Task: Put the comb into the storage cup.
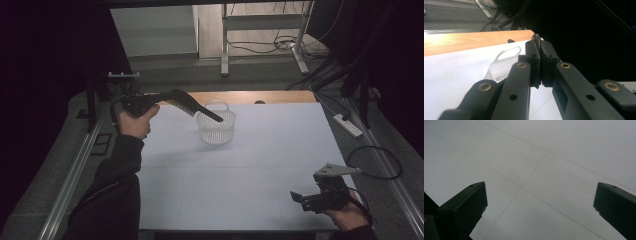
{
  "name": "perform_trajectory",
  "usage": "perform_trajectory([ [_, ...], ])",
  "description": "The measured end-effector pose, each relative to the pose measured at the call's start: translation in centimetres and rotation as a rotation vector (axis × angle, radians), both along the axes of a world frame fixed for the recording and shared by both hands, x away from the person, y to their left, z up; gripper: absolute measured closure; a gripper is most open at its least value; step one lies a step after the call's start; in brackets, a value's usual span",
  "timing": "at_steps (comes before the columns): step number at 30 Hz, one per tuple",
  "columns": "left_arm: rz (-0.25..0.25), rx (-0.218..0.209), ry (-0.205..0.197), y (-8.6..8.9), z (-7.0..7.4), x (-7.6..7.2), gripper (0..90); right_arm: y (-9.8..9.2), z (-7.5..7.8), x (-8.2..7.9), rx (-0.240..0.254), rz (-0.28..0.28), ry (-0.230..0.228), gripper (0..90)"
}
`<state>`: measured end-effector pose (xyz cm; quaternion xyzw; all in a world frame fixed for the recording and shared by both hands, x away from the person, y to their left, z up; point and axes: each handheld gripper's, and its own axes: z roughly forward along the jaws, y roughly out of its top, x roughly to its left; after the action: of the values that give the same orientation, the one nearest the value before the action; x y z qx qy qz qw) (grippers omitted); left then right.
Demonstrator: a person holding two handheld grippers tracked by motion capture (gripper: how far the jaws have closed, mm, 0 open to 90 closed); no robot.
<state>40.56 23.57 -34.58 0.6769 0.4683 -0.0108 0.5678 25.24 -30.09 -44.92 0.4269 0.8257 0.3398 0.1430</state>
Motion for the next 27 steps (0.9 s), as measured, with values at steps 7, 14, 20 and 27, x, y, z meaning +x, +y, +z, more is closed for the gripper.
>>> perform_trajectory([
  [7, 0.014, 0.011, 0.005, -0.4, -0.3, 0.7, 86.0, -0.6, 0.0, -0.6, 0.005, -0.021, 0.008, 0.0],
  [14, 0.029, 0.021, 0.006, -0.6, -0.5, 1.3, 86.0, -1.1, 0.3, -1.2, 0.015, -0.040, 0.000, 0.0],
  [20, 0.038, 0.030, 0.011, -0.7, -0.6, 1.6, 86.0, -1.3, 0.4, -1.4, 0.019, -0.049, -0.006, 0.0],
  [27, 0.047, 0.033, 0.018, -0.9, -1.0, 2.1, 86.0, -1.6, 0.5, -1.8, 0.019, -0.061, -0.014, 0.0],
])
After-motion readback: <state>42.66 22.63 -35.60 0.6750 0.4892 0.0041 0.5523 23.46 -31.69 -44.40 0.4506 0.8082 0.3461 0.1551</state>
